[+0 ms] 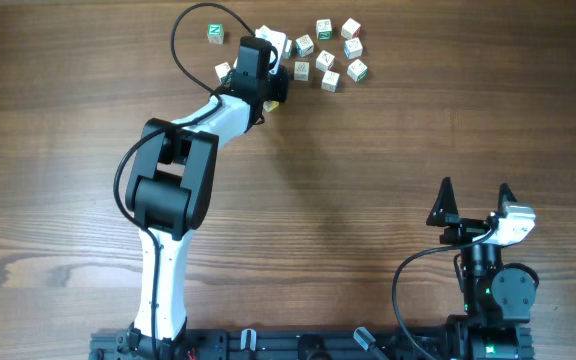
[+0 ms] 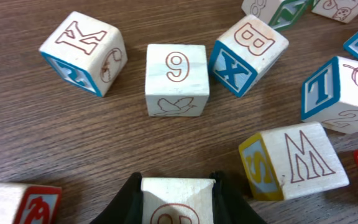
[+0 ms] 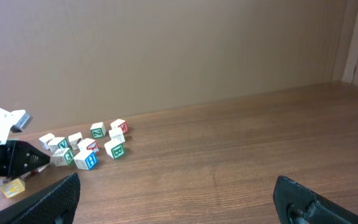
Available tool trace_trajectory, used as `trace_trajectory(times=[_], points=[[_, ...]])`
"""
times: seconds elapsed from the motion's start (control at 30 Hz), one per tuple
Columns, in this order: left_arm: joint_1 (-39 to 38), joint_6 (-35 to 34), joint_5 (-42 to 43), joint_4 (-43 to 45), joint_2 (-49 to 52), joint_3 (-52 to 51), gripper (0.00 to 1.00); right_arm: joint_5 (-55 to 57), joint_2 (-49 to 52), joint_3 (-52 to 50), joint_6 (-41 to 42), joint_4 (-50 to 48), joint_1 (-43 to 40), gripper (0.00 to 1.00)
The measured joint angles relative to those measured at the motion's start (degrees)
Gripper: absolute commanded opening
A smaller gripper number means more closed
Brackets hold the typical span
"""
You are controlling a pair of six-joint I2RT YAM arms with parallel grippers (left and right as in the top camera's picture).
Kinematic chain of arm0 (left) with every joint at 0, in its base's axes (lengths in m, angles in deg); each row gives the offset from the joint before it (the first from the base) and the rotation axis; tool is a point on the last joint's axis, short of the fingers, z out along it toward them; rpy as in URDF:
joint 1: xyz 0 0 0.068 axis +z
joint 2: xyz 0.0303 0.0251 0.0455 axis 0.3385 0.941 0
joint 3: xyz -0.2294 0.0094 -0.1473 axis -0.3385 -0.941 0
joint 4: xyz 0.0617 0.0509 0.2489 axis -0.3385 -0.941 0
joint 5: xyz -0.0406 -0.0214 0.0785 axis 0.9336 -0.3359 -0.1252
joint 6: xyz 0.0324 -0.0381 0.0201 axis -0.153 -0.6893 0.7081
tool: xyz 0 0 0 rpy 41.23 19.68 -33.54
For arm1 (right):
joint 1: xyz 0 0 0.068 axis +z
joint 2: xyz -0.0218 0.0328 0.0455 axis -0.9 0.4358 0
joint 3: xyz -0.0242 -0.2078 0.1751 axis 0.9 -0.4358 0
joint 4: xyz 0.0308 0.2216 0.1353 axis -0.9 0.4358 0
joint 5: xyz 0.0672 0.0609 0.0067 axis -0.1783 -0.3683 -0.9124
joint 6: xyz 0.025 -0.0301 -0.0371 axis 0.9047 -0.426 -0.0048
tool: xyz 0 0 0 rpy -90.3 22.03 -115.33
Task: Form a horizontal line
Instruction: 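Lower the left gripper and grasp a white letter block, then lift the block and carry it toward the table center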
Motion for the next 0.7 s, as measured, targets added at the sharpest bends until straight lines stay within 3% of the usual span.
trace_trajectory(times=[0.33,0.7], points=[[0.0,0.0,-0.2,-2.6,-6.4,0.0,0.17,0.0,0.0,0.0,0.0,0.0,0.0,1.00],[0.0,0.0,-0.4,-14.8,-13.0,0.0,0.21,0.0,0.0,0.0,0.0,0.0,0.0,1.00]])
